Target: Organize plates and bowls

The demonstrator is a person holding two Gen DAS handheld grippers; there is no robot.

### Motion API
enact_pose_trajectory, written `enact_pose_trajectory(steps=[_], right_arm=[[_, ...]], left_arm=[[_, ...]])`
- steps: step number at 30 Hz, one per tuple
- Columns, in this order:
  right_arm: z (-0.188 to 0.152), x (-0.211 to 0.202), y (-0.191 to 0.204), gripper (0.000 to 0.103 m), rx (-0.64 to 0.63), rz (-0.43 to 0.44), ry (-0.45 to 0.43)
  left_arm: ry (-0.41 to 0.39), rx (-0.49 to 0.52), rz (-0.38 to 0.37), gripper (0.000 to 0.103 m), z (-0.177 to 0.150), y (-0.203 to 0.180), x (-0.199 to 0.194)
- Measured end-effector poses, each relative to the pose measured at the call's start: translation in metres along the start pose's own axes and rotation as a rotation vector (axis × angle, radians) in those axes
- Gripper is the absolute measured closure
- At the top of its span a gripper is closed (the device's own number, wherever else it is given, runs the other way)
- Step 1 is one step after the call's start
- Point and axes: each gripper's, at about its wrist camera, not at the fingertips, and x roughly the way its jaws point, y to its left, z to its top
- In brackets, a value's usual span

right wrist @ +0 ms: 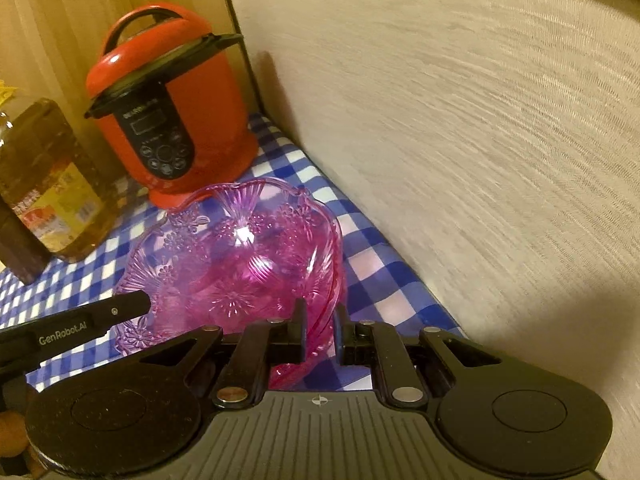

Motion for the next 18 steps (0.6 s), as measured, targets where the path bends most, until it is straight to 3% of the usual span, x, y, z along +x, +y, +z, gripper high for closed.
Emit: enact_pose_trajectory(steps=[18], right_arm=[[-0.001, 0.02, 0.005, 0.09, -0.042, -0.039, 0.026]], left_arm=[[0.04, 0.067, 0.057, 0.089, -0.005, -0.005, 0.013]])
